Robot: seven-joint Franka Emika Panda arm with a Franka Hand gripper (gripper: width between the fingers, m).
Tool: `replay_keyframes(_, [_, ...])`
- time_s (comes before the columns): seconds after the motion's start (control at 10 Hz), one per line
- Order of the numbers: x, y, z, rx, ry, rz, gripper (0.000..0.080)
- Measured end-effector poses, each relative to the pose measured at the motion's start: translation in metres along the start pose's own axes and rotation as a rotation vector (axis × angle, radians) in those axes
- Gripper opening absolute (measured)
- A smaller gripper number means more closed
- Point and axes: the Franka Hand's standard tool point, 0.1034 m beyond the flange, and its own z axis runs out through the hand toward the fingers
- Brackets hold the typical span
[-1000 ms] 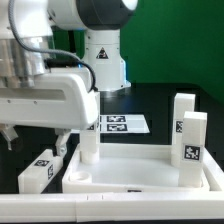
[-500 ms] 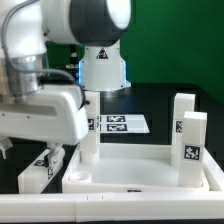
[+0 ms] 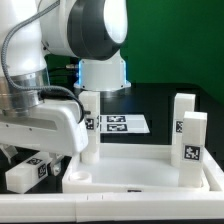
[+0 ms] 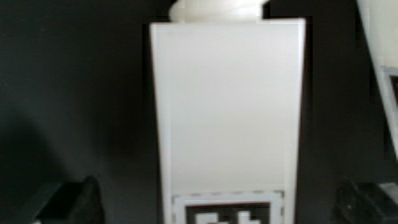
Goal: Assemble desk
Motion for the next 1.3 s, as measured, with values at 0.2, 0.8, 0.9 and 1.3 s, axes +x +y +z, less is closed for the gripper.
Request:
replay_keyframes(0.2, [0.0, 0.0, 0.0, 0.0, 0.0, 0.0, 0.0376])
replay_keyframes(0.8, [-0.054, 0.056, -0.057, 0.054, 0.019, -0.023, 0.0281])
replay_keyframes(0.9, [-0.053, 0.056, -0.054, 0.049, 0.015, -0.025, 0.0281])
replay_keyframes(1.3, [-0.071, 0.069, -0.046, 0.06, -0.011, -0.024, 0.0281])
